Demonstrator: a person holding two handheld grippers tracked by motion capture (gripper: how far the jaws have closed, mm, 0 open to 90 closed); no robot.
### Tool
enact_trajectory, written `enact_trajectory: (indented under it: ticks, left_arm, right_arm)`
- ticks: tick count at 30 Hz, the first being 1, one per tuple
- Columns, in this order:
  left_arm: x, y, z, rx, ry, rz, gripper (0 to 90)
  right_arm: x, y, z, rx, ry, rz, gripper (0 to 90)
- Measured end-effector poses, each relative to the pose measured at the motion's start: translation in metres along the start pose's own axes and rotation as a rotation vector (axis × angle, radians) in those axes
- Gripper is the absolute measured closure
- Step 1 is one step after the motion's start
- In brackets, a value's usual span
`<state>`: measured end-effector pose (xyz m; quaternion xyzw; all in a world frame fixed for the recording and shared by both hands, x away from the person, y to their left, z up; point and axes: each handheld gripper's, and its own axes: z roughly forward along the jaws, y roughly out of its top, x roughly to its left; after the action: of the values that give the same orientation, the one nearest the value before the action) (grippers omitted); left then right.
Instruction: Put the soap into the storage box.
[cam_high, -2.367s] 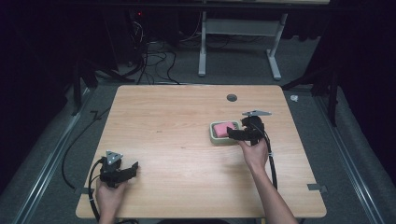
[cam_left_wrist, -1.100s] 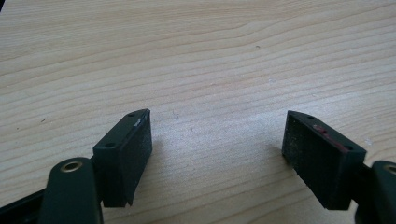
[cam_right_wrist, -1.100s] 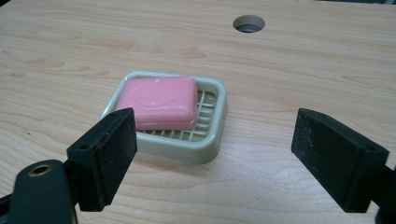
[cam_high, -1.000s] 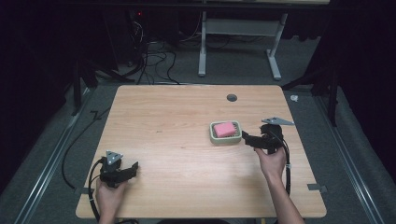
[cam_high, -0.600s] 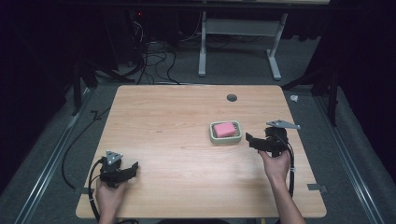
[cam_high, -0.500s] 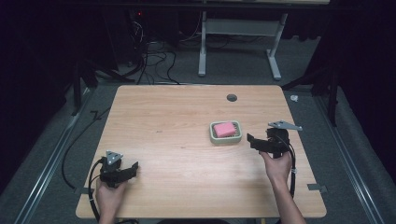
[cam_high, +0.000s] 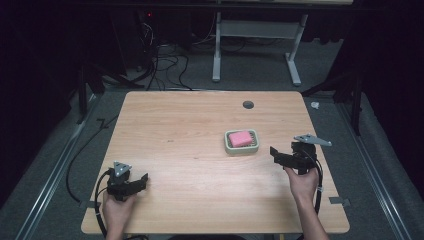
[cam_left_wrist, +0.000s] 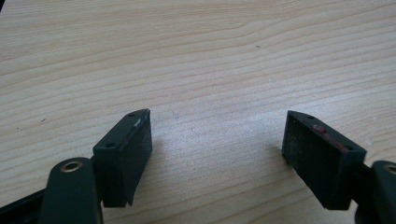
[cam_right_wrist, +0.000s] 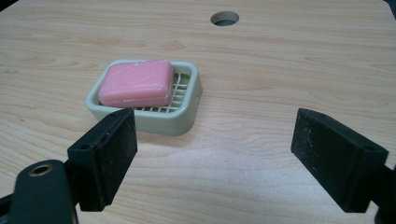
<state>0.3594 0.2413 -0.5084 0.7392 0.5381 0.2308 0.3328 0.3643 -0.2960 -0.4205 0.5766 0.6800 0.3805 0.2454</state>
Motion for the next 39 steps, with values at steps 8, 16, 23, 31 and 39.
enact_trajectory:
  ticks: [8,16,23,31,39]
  left_arm:
    - [0.000,0.000,0.000,0.000,-0.001,0.000,24.7]
    - [0.000,0.000,0.000,0.000,0.000,0.000,24.7]
    - [0.000,0.000,0.000,0.000,0.000,0.000,24.7]
    - [0.000,0.000,0.000,0.000,0.000,0.000,24.7]
    - [0.000,0.000,0.000,0.001,0.000,0.002,24.7]
  right_arm:
    - [-0.003,-0.007,-0.003,-0.001,-0.001,0.013,15.1]
    - [-0.006,-0.014,-0.007,-0.001,-0.003,0.019,15.2]
    - [-0.008,-0.021,-0.009,-0.001,0.000,0.022,15.2]
    - [-0.009,-0.027,-0.011,-0.002,0.002,0.030,15.5]
    - [-0.010,-0.034,-0.012,0.004,0.003,0.042,15.7]
